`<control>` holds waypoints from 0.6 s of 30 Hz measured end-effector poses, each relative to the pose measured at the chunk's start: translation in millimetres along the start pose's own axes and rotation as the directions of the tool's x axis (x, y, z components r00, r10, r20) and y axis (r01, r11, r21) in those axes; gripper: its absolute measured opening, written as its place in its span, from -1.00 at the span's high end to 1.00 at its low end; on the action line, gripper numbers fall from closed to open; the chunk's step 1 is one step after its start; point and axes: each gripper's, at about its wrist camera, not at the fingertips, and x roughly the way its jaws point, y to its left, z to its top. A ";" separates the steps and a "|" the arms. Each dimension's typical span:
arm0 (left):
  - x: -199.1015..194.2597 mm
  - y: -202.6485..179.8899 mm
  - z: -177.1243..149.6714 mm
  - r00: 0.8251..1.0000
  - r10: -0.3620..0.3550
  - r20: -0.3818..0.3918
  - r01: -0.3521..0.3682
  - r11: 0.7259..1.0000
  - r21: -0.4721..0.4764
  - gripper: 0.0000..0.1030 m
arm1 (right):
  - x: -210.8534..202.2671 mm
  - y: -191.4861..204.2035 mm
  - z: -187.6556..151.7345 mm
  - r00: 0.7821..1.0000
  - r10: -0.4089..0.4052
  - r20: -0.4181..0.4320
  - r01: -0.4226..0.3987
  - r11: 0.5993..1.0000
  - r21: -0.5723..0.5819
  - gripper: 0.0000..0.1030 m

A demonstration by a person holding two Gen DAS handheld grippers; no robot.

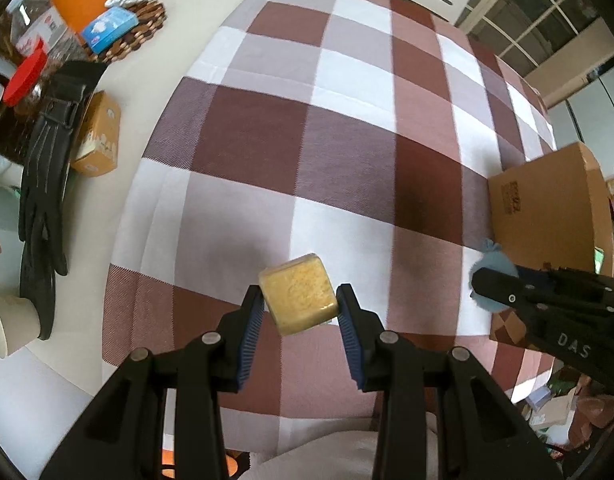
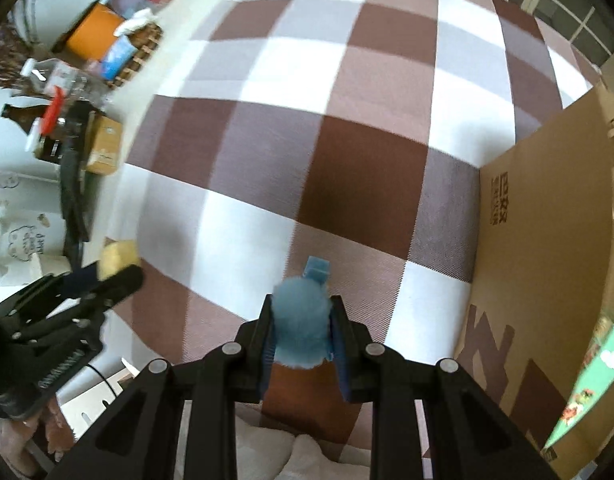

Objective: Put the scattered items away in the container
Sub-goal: 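Lift and carry the yellow cube and blue plush over the cardboard box with both tools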

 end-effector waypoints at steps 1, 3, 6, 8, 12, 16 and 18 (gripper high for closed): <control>-2.8 -3.5 -0.4 1.000 -0.001 0.003 0.001 1.000 0.010 0.26 | -5.3 1.6 -3.7 1.000 0.004 0.011 -0.004 1.000 -0.003 0.52; -7.9 -9.8 -1.1 1.000 -0.003 0.006 0.003 1.000 0.026 0.26 | -14.8 4.9 -12.3 1.000 0.006 0.029 -0.006 1.000 -0.007 0.52; -17.1 -20.8 -1.4 1.000 -0.006 0.016 0.005 0.998 0.057 0.26 | -26.8 15.5 -25.0 0.998 0.006 0.060 -0.005 1.000 -0.014 0.52; -22.2 -26.9 -1.0 1.000 -0.008 0.022 0.007 0.997 0.072 0.26 | -37.1 18.0 -29.3 0.997 0.007 0.076 -0.006 1.000 -0.017 0.52; -33.0 -40.7 0.5 0.999 -0.012 0.035 0.008 0.994 0.107 0.26 | -50.1 18.3 -34.0 0.994 0.010 0.107 -0.008 1.000 -0.015 0.52; -40.1 -53.3 1.9 0.999 -0.008 0.042 0.002 0.991 0.137 0.26 | -64.9 11.8 -41.1 0.990 0.013 0.138 -0.011 1.000 -0.019 0.52; -43.9 -60.7 1.5 0.999 -0.006 0.043 -0.001 0.988 0.154 0.26 | -70.8 7.4 -44.2 0.989 0.019 0.149 -0.017 1.000 -0.017 0.52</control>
